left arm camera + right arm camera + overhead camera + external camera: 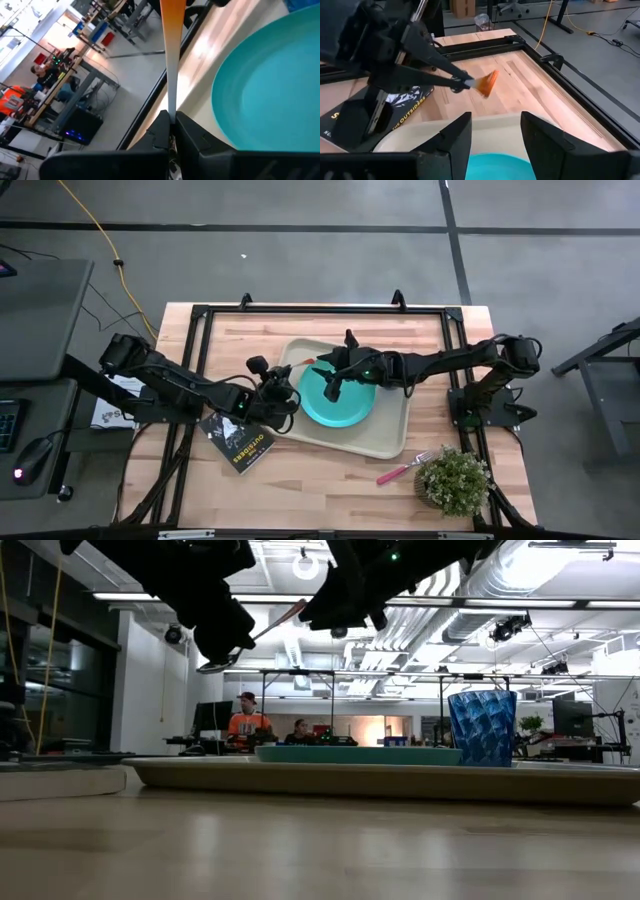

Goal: Pick and place plate/cup/fork/spoon on tray
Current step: Put the orange spoon on the gray serving tray

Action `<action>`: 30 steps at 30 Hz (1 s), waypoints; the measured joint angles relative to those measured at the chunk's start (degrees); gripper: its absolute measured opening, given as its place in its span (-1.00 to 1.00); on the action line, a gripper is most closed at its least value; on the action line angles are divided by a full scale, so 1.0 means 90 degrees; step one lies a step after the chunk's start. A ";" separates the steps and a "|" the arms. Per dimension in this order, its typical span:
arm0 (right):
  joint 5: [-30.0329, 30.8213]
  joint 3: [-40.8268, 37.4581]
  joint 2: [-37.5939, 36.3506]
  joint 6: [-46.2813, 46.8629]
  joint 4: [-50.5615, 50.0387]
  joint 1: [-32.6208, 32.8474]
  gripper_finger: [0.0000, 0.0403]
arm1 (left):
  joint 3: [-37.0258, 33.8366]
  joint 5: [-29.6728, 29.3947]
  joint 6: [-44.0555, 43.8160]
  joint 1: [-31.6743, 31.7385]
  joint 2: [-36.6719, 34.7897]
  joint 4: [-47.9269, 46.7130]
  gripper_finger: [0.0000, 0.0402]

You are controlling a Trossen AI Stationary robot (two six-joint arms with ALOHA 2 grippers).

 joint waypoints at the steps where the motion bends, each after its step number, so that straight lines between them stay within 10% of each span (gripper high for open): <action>1: 0.0001 -0.0001 -0.0015 0.0001 -0.0016 0.0018 -0.19 | 0.0000 -0.0023 -0.0020 -0.0001 0.0000 0.0006 -1.00; 12: 0.0676 -0.0358 -0.0033 -0.0193 0.0419 0.0153 -0.19 | 0.0000 -0.0406 -0.0578 -0.0050 0.0000 -0.0499 -1.00; 22: -0.0088 -0.2147 -0.0030 0.0029 0.4596 -0.0036 -0.19 | -0.0002 -0.0551 -0.1278 -0.0183 0.0000 -0.0779 -1.00; 30: -0.0208 -0.2264 -0.0026 -0.0119 0.5181 -0.0030 -0.19 | -0.0007 -0.0306 -0.1272 0.0012 0.0150 0.0013 -1.00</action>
